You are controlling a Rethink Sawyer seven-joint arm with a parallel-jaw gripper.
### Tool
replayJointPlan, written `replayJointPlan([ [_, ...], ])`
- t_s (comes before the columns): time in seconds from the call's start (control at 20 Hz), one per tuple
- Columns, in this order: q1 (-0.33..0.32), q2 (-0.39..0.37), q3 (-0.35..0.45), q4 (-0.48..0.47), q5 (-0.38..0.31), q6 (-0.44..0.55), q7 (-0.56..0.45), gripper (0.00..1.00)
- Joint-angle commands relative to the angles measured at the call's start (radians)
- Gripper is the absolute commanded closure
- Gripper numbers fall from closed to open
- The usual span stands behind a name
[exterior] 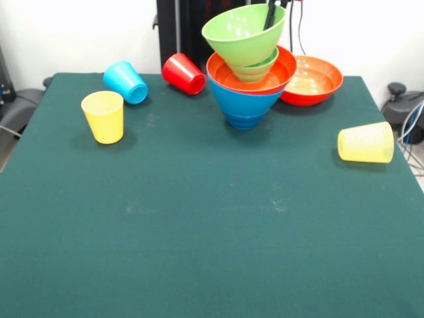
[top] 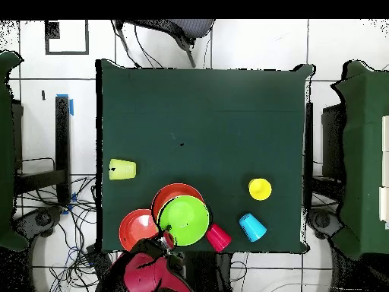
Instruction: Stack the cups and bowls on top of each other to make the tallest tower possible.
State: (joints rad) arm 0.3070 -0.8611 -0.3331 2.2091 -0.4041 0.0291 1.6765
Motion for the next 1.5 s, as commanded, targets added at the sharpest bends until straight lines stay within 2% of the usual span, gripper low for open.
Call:
replayJointPlan([
  [0.05,-0.038,0.038,0.068,-0.008,0.024,-0.031,0.166,1.00],
  [0.8,-0.040,0.043,0.073,-0.010,0.027,-0.001,0.158,1.00],
  [1.1,-0.012,0.047,0.066,-0.026,0.050,0.025,0.168,1.00],
  [1.5,-0.034,-0.022,0.102,-0.018,0.070,0.097,0.148,1.00],
])
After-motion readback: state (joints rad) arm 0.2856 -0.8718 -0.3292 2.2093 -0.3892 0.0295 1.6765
